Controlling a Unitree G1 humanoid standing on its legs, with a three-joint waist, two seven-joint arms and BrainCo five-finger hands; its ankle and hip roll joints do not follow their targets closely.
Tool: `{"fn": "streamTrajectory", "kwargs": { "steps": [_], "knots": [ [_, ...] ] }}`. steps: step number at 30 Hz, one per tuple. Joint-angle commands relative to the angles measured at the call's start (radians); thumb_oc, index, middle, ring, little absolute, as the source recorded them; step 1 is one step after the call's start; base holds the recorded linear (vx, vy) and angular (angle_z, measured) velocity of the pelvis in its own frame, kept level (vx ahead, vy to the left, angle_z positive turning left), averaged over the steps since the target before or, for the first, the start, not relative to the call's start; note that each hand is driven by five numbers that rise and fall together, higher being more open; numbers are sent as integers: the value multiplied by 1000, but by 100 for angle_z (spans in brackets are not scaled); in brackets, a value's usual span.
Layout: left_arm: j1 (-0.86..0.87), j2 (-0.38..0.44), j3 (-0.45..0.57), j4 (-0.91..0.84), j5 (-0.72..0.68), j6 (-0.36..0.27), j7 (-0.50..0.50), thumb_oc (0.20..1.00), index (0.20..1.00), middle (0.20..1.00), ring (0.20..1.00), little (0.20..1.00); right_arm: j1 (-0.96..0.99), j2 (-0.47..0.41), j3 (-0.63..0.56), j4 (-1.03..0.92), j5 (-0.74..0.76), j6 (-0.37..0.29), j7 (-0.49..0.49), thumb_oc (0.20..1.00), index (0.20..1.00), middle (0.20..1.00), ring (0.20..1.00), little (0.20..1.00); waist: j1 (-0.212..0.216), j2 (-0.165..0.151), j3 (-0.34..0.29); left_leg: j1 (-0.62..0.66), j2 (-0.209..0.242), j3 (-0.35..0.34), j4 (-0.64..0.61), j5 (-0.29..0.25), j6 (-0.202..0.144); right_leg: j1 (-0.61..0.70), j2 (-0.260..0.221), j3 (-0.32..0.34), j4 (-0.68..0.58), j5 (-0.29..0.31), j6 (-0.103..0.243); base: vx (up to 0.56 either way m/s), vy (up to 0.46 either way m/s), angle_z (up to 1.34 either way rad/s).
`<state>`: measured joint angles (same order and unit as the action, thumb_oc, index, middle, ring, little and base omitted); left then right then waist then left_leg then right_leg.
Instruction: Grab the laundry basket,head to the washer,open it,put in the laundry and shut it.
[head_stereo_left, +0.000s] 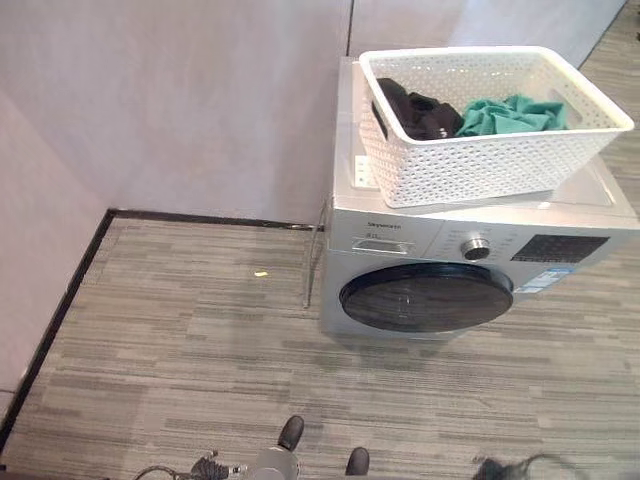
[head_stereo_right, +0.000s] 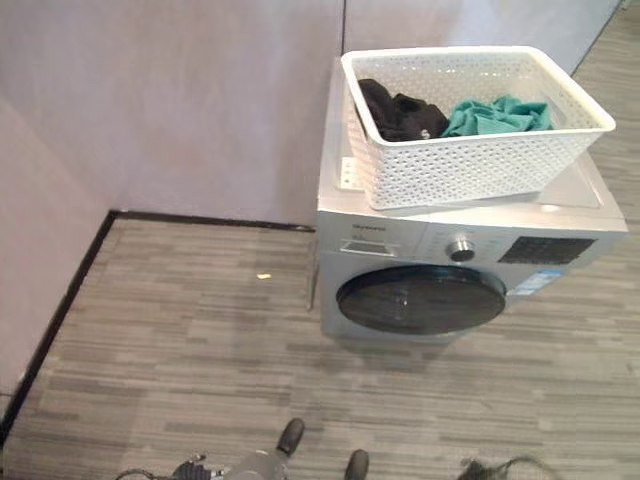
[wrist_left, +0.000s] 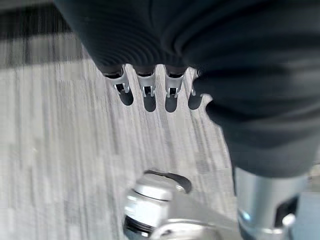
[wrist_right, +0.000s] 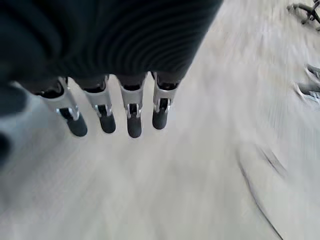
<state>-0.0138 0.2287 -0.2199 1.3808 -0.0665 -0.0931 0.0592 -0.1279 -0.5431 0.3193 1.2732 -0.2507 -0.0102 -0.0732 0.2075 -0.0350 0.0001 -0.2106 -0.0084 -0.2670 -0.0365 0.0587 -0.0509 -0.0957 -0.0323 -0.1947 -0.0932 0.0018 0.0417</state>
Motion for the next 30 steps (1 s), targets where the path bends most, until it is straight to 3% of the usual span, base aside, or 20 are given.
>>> {"fn": "streamTrajectory", "kwargs": {
  "steps": [1,6,15,25,26,30],
  "knots": [
    [-14,-34,9,27,31,-25,24,1000,1000,1000,1000,1000,-21,-49,-28,-207,-45,-3,-133,1000,1000,1000,1000,1000,45,-49,42,-54,-2,-98,-51,89,14,5,-8,-19,6,-3,28,0,0,0],
    [4,-60,-15,-4,21,-53,50,1000,1000,1000,1000,1000,-17,34,-58,-525,-13,-62,-197,1000,1000,1000,1000,1000,58,-15,39,-48,-1,-111,-51,98,8,16,-3,-21,6,-9,23,4,-9,11],
    [1,-59,10,7,15,-54,62,1000,1000,1000,1000,1000,42,-5,-46,-602,-100,-51,-170,1000,1000,1000,1000,1000,60,-1,47,-60,-2,-136,-51,111,-5,19,2,-42,6,-17,20,15,-36,7],
    [2,-56,9,18,27,-50,65,1000,1000,1000,1000,1000,29,-8,-75,-618,-61,-60,-162,1000,1000,1000,1000,1000,74,0,53,-72,4,-146,-51,116,-11,15,3,-55,6,-17,22,9,-13,3],
    [36,-47,-87,-14,107,-60,32,1000,1000,1000,1000,1000,-175,203,154,-52,189,-120,7,1000,1000,1000,1000,1000,166,69,22,-45,-62,-202,-51,119,7,60,-37,-130,6,-26,28,0,0,0],
    [48,-52,-84,6,112,-60,29,1000,1000,1000,1000,1000,-169,183,138,-71,188,-118,0,1000,1000,1000,1000,1000,158,64,15,-41,-65,-203,-51,116,8,66,-36,-133,6,-29,28,6,-6,2]
  ]
}}
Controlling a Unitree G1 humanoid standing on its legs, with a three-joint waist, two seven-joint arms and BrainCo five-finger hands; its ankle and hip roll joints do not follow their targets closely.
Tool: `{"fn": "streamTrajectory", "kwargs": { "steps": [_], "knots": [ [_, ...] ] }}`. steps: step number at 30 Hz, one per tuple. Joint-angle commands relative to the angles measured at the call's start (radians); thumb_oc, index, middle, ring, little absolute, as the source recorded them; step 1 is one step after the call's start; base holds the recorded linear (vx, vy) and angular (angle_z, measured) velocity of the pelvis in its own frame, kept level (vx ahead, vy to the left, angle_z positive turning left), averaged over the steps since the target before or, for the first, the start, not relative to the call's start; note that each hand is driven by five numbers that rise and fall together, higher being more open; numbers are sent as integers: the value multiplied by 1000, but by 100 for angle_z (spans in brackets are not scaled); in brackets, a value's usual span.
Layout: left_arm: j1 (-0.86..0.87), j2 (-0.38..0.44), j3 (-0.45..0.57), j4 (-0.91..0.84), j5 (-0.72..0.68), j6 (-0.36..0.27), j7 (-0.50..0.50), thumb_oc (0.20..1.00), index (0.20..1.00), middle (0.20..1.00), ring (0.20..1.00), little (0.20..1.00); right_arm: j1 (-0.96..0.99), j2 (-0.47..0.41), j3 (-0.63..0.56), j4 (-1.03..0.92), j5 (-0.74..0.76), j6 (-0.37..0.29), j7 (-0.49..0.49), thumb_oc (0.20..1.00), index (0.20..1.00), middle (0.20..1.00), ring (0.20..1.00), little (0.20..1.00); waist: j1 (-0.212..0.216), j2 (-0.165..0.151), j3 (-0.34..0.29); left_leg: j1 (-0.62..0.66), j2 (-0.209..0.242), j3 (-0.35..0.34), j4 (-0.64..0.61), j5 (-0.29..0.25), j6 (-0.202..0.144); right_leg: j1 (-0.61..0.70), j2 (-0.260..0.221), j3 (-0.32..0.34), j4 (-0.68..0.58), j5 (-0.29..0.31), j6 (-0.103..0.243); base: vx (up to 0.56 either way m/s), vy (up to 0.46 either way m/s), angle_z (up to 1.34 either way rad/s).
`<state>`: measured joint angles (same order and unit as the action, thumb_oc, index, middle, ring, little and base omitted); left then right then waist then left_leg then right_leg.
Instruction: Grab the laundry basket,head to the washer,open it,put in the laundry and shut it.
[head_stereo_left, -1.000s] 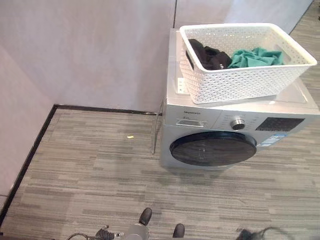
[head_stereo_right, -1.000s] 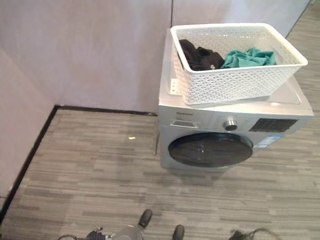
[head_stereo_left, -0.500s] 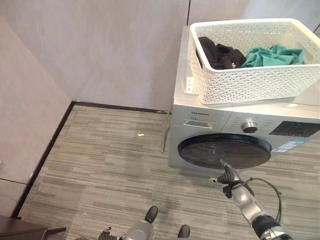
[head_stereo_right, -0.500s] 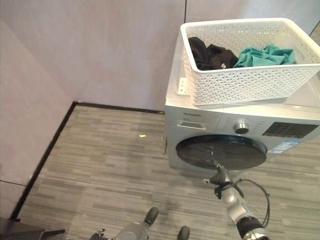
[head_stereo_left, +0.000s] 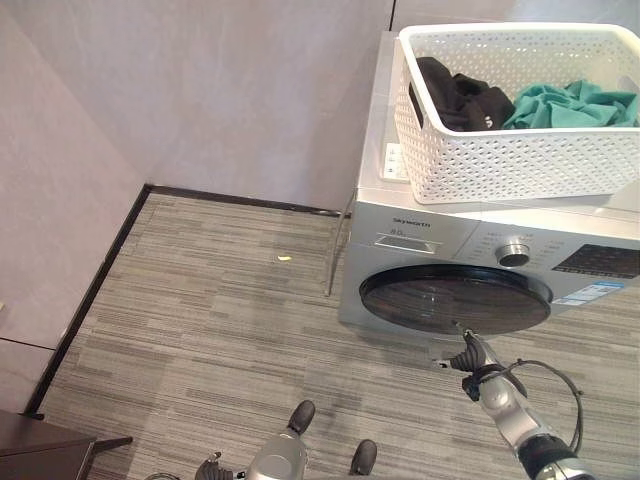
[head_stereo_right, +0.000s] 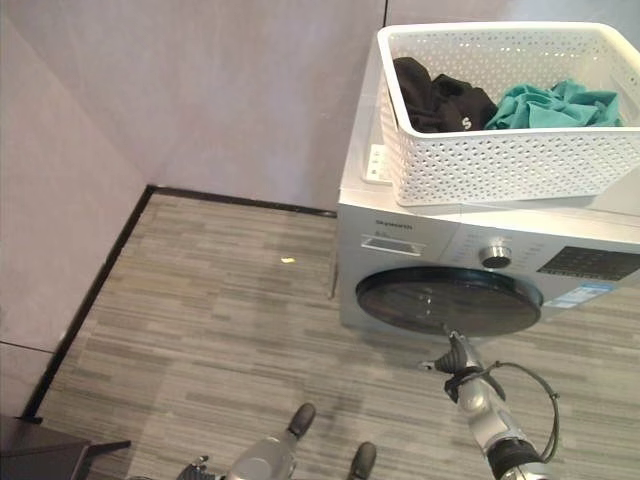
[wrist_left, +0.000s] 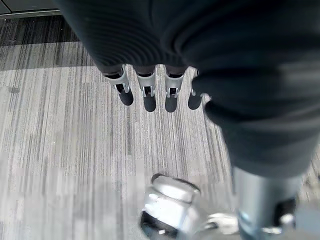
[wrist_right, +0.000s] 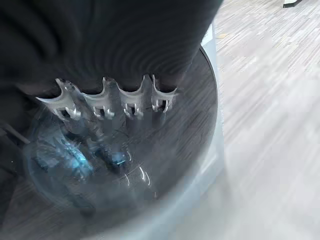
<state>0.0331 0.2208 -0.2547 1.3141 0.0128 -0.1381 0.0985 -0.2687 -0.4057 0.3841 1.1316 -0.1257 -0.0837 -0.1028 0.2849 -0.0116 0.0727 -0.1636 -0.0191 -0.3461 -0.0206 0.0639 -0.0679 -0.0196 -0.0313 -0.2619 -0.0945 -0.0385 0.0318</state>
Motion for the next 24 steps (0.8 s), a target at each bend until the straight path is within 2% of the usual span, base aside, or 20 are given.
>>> {"fn": "streamTrajectory", "kwargs": {
  "steps": [1,9,15,22,24],
  "knots": [
    [4,-46,-47,83,38,-12,-11,1000,1000,1000,1000,1000,-24,41,68,74,60,-44,22,1000,1000,1000,1000,1000,77,40,-59,-88,-55,-123,-67,110,24,-10,-36,-65,7,11,37,-12,-1,9],
    [-8,-46,-31,97,30,-13,-10,1000,1000,1000,1000,1000,-2,-6,22,67,62,-33,12,1000,1000,1000,1000,1000,53,24,-58,-91,-47,-109,-67,106,24,-17,-33,-57,7,13,37,-9,-1,1],
    [-41,-43,-25,95,9,-19,-2,1000,1000,1000,1000,1000,38,-77,-52,44,66,-24,-20,1000,1000,1000,1000,1000,20,5,-58,-95,-36,-94,-67,103,24,-25,-25,-37,7,19,35,-16,-3,-6],
    [-63,-41,-14,98,-11,-17,10,1000,1000,1000,1000,1000,99,-140,-150,-99,51,-14,-68,1000,1000,1000,1000,1000,-12,-10,-57,-98,-29,-87,-67,99,22,-31,-21,-29,7,16,36,11,2,-12],
    [-62,-37,-3,95,-8,-22,14,1000,1000,1000,1000,1000,139,-205,-149,-218,-83,4,-79,1000,1000,1000,1000,1000,-17,-20,-51,-103,-27,-88,-67,99,21,-37,-20,-29,7,17,38,10,-4,-2]
  ]
}}
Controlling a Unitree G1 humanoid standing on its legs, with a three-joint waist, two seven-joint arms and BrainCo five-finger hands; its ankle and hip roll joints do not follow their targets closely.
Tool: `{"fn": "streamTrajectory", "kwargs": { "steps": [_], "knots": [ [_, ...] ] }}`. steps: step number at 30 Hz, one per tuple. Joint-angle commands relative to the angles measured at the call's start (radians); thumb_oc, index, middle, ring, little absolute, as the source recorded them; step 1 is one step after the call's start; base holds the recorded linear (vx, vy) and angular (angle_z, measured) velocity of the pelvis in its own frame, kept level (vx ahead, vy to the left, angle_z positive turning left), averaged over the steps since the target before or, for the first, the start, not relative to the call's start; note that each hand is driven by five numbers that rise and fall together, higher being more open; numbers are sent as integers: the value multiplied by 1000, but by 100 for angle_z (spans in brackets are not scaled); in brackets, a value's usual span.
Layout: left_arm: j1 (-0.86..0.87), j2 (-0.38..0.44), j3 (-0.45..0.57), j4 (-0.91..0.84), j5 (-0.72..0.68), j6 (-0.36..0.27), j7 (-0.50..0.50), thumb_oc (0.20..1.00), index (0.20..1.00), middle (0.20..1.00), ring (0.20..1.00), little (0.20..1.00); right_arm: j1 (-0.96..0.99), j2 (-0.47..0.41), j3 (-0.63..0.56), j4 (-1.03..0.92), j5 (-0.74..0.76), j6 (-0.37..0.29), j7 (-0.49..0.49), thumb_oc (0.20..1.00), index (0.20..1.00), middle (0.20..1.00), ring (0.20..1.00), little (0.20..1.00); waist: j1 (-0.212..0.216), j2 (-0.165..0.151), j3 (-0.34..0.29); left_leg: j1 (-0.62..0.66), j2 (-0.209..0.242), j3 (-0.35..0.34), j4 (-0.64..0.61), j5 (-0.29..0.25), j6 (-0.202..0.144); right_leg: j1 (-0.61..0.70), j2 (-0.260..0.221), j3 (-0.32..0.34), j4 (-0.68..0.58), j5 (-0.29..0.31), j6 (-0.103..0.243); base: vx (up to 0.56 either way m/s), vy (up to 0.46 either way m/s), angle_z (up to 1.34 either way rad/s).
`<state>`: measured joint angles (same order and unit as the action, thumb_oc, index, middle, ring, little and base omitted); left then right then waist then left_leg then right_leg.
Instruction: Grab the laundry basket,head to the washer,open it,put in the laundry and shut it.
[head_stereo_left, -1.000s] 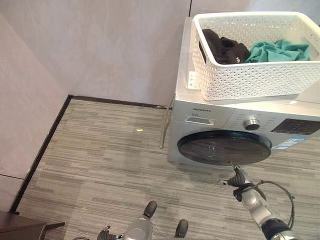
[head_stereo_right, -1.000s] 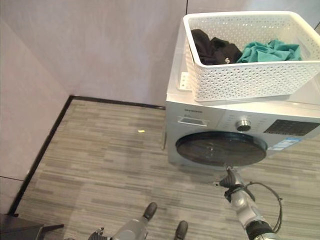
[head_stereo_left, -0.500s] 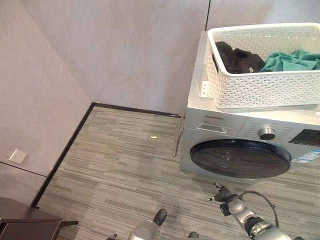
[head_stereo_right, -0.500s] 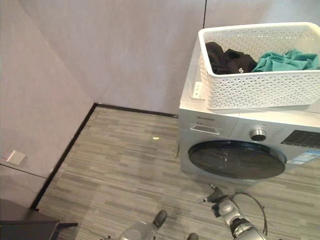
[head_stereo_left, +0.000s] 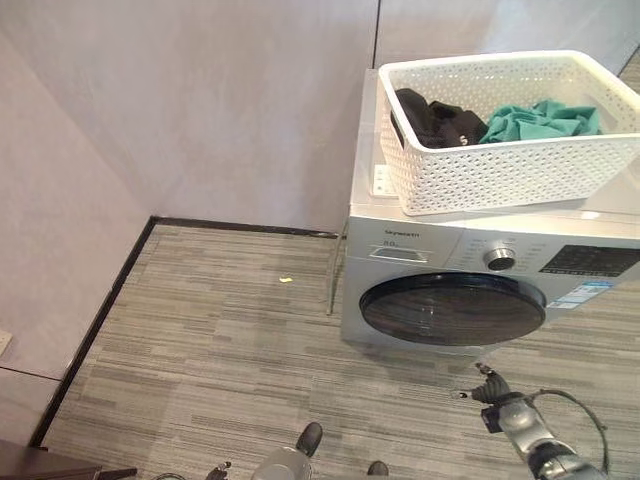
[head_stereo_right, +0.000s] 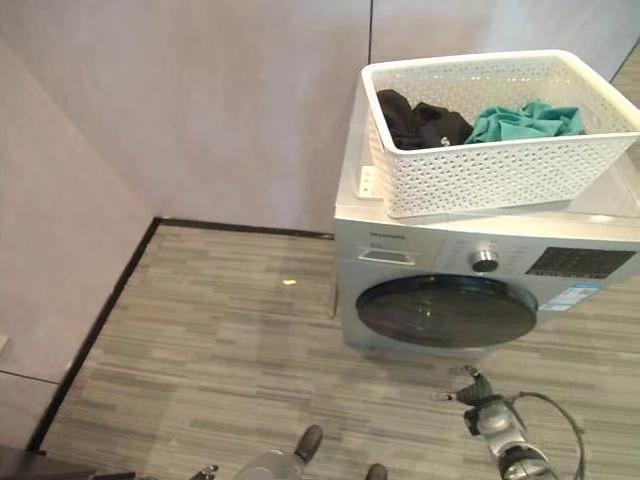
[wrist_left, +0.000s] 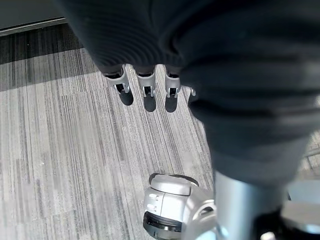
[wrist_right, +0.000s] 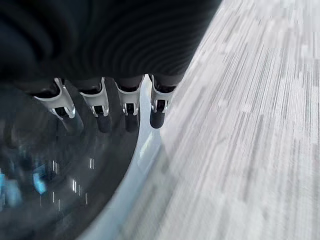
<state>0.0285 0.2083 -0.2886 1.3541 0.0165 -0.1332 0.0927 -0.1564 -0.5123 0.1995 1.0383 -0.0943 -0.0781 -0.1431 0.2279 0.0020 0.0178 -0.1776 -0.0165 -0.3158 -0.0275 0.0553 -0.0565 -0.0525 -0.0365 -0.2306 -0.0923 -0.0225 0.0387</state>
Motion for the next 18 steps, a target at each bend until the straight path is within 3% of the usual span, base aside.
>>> {"fn": "streamTrajectory", "kwargs": {
  "steps": [1,8,18],
  "knots": [
    [-56,-24,33,55,-7,-27,18,1000,1000,1000,1000,1000,42,-122,28,-170,-163,9,-40,1000,1000,1000,1000,1000,37,-36,4,-92,-28,-119,-60,107,9,-6,-14,-61,5,1,32,0,0,0],
    [-57,-14,45,50,-3,-33,5,1000,1000,1000,1000,1000,66,-218,-97,-375,-232,18,-53,1000,1000,1000,1000,1000,36,-42,2,-100,-24,-120,-60,104,9,-16,-11,-51,5,0,33,5,2,0],
    [-51,-13,31,38,-5,-31,-6,1000,1000,1000,1000,1000,-54,-310,-78,-358,-250,15,-55,1000,1000,1000,1000,1000,60,-38,4,-118,-30,-139,-60,110,7,-29,-11,-62,5,3,36,1,1,0]
  ]
}}
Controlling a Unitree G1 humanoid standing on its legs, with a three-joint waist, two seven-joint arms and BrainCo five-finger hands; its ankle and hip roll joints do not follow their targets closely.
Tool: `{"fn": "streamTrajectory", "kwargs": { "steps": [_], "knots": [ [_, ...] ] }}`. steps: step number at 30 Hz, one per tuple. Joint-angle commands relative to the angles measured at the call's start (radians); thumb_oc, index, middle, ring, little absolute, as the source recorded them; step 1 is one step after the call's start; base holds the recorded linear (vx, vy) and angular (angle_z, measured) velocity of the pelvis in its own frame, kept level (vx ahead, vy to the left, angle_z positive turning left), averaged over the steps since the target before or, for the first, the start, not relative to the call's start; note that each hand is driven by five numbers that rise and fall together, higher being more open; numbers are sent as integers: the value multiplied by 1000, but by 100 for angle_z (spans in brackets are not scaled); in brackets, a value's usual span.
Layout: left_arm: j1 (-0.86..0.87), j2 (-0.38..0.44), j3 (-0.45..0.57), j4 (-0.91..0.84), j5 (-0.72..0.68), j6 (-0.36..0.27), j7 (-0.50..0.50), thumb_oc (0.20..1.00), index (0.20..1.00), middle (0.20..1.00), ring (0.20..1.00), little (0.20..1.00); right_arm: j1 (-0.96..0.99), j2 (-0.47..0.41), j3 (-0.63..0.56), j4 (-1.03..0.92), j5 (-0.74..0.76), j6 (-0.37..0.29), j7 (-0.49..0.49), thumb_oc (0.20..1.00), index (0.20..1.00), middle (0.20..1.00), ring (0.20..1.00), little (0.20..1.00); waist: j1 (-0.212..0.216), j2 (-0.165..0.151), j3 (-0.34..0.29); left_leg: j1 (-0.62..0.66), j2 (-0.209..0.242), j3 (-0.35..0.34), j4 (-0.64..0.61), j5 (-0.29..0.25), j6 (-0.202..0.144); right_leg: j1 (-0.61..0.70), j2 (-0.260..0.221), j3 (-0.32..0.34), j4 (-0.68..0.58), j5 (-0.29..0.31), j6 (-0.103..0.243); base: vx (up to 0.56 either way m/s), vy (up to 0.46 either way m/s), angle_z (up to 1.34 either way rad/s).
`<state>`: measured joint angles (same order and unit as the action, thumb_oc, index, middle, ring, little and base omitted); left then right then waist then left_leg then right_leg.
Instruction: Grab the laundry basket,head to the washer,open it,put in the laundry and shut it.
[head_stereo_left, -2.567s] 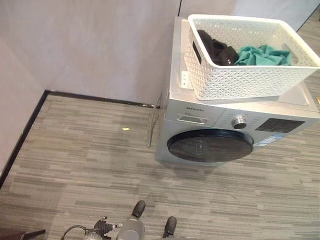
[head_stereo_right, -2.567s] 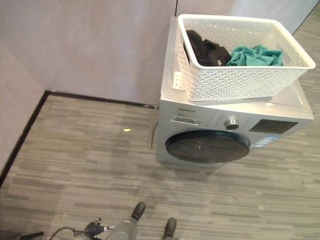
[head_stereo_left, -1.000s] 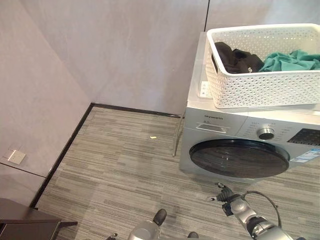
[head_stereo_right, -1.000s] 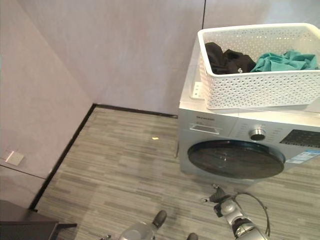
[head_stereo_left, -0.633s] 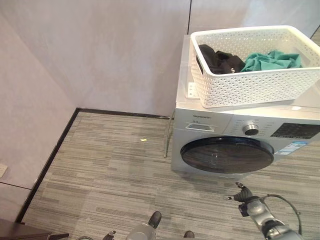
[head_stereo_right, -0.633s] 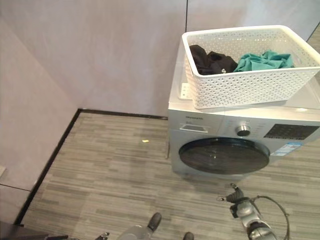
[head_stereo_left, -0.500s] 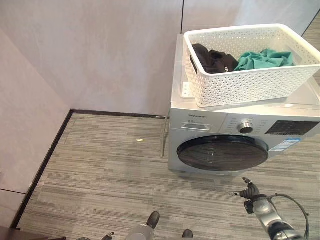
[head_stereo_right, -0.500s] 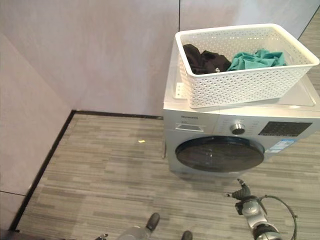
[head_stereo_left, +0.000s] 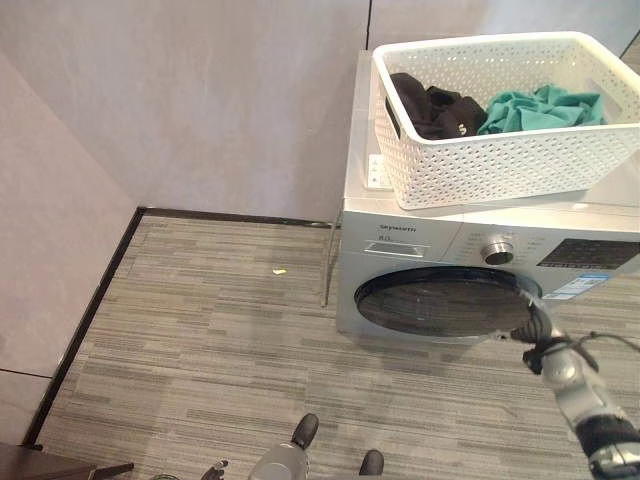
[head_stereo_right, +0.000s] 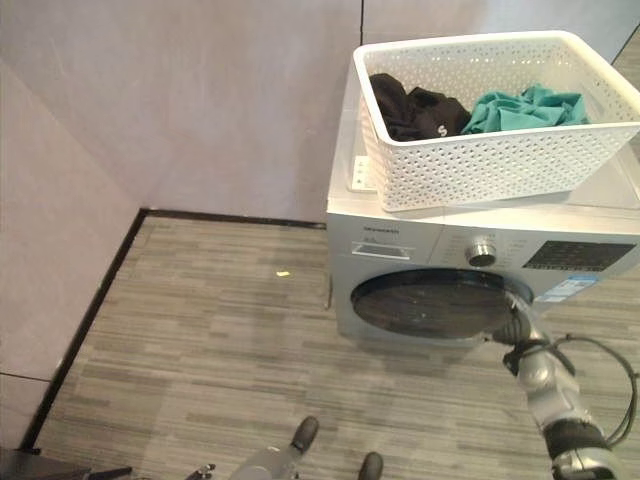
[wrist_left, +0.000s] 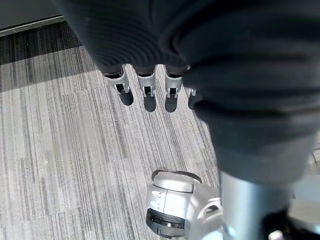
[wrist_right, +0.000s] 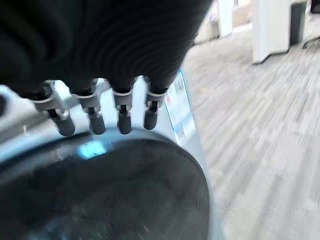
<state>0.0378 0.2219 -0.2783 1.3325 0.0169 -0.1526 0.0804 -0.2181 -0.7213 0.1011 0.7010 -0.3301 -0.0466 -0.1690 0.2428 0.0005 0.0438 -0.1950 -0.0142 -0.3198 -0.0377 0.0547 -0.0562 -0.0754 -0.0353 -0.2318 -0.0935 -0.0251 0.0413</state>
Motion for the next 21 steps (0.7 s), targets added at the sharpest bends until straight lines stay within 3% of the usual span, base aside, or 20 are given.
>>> {"fn": "streamTrajectory", "kwargs": {
  "steps": [1,8,21],
  "knots": [
    [-57,-24,20,60,-8,-9,5,1000,1000,1000,1000,1000,-16,-110,36,-12,-19,-11,-26,1000,1000,1000,1000,1000,54,-37,-20,-105,-34,-137,-50,112,6,-9,-11,-63,6,6,33,0,0,0],
    [-44,-14,29,44,-6,-10,9,1000,1000,1000,1000,1000,-65,-165,104,15,-120,18,-4,1000,1000,1000,1000,1000,72,-34,-1,-121,-36,-148,-50,119,2,-23,-10,-71,6,6,33,4,-7,3],
    [-44,-13,-2,30,-3,-9,12,1000,1000,1000,1000,1000,-153,-214,167,145,-81,28,15,1000,1000,1000,1000,1000,69,-21,34,-152,-31,-127,-50,124,10,-66,-14,-39,6,19,34,9,-2,-4]
  ]
}}
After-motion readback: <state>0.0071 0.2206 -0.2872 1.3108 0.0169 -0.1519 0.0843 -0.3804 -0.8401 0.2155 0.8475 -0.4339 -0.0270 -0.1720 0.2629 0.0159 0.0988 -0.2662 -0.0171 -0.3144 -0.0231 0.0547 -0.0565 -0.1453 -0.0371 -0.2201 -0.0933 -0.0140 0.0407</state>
